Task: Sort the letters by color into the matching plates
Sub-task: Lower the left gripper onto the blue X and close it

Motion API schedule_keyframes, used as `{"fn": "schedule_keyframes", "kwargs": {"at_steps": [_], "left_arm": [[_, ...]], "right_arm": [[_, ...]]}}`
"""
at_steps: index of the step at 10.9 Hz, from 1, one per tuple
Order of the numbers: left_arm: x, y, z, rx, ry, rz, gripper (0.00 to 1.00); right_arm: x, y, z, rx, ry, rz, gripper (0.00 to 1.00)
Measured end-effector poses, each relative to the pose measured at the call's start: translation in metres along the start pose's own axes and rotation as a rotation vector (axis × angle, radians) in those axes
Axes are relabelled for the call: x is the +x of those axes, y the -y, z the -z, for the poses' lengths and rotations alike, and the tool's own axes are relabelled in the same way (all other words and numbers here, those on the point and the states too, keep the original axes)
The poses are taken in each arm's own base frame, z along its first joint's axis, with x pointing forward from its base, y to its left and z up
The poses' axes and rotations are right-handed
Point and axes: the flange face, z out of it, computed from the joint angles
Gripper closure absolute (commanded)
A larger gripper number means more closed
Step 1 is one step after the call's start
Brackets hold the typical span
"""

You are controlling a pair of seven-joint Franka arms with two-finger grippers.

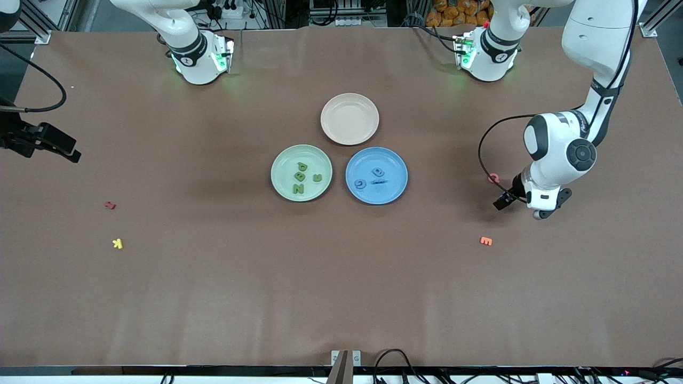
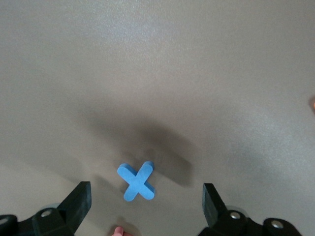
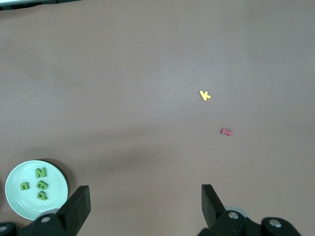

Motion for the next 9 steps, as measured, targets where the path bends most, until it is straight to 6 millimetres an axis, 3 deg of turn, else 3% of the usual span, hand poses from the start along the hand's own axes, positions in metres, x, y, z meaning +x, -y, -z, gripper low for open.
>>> {"fn": "schedule_keyframes", "kwargs": {"at_steps": [3,6,9], "left_arm": [[0.0016,-0.0003,-0.0035,0.004,0.002,0.005,0.07],[0.0009,0.0012,-0.0097,0.013,0.010,0.006,0.61],[-0.0006,-0.0065,-0.0064,0.008,0.004,-0.008,0.74]], "right_arm": [[-0.0002,0.0036,-0.0005,0.000,0.001,0.013,0.00],[-0.0001,0.0046,-0.0008,0.000,0.001,0.021,0.00],[-0.0004,0.0080,-0.0013,0.001,0.002,0.027,0.00]]}}
